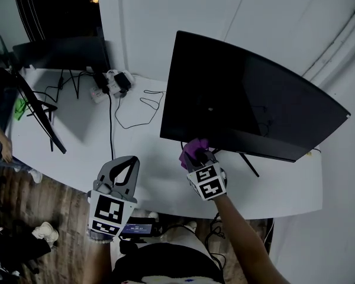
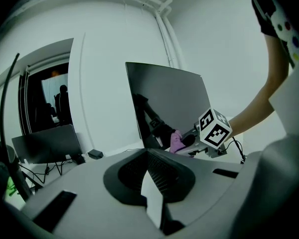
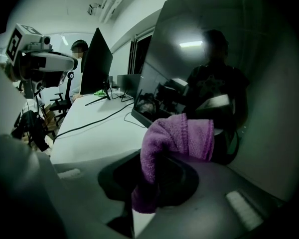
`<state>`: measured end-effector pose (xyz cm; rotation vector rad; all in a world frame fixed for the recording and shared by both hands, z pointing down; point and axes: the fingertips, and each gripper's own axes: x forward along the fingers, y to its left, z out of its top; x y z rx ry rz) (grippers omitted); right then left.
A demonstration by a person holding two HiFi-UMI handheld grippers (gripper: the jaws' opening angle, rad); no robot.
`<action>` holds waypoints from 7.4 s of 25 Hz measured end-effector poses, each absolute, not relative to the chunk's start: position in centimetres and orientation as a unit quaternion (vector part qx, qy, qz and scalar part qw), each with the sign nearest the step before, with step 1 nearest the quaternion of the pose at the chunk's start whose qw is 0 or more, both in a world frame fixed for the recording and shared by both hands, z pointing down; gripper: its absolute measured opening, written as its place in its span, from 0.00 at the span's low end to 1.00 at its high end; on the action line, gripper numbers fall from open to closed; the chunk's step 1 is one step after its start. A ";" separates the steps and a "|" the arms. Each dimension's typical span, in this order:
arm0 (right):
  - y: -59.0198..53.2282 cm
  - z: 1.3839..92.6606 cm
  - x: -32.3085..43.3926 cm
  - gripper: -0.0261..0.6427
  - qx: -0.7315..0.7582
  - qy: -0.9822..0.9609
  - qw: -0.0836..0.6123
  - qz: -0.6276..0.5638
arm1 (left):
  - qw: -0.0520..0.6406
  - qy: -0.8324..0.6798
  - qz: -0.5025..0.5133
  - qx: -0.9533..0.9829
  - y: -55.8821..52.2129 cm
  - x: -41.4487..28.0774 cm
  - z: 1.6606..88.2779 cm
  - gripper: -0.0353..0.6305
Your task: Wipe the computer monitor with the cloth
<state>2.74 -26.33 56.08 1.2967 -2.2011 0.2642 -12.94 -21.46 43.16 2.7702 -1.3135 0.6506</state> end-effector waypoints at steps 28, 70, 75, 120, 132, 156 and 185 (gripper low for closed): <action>-28.6 55.8 -11.5 0.14 0.336 -0.885 0.320 0.038 | 0.027 -0.474 0.203 0.856 -22.3 -19.1 43.9 0.06; -31.8 44.9 -8.3 0.14 0.424 -0.872 0.063 0.236 | 0.006 -0.457 0.194 0.868 -22.5 -16.5 42.3 0.06; -32.5 42.0 -8.1 0.14 0.425 -0.876 0.032 0.225 | 0.001 -0.454 0.191 0.870 -22.5 -16.1 41.9 0.06; -32.2 19.4 -5.7 0.14 0.390 -0.905 -0.144 0.091 | -0.043 -0.454 0.151 0.877 -22.7 -13.7 37.7 0.06; -25.5 28.9 2.1 0.14 0.480 -0.876 -0.036 0.042 | -0.045 -0.422 0.157 0.892 -20.8 -9.9 38.5 0.06; -13.8 45.3 12.5 0.14 0.572 -0.805 0.097 0.125 | -0.022 -0.382 0.197 0.903 -15.7 -4.5 42.5 0.06; -14.9 44.7 12.0 0.14 0.545 -0.825 0.131 0.077 | -0.032 -0.382 0.205 0.901 -16.6 -3.2 42.5 0.06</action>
